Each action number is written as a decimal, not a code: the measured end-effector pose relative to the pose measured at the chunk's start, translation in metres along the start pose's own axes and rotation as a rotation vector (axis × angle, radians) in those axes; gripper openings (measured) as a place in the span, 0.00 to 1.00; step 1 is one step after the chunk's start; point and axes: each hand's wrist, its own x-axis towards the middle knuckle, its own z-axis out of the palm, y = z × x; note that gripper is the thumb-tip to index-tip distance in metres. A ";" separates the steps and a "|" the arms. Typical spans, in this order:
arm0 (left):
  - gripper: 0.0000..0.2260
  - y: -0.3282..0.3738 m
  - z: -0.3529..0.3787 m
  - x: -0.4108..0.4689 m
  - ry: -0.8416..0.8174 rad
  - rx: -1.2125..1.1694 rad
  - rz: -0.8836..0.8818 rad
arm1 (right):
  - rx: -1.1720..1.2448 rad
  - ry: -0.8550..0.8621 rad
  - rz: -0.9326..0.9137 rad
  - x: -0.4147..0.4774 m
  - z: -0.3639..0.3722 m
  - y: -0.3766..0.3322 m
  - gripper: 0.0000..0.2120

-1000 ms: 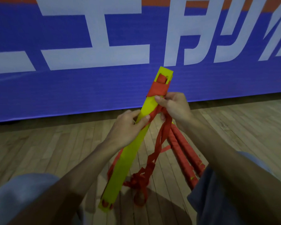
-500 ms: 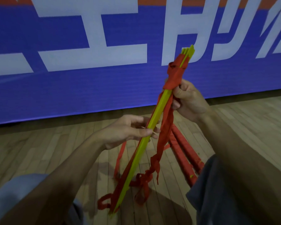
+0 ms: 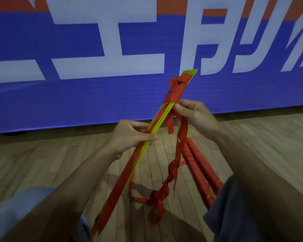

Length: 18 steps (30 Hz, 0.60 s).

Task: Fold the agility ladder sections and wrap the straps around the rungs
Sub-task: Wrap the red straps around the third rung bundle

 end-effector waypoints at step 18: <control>0.10 -0.008 0.018 0.012 0.011 0.292 0.063 | 0.104 0.351 0.045 0.004 0.032 0.002 0.10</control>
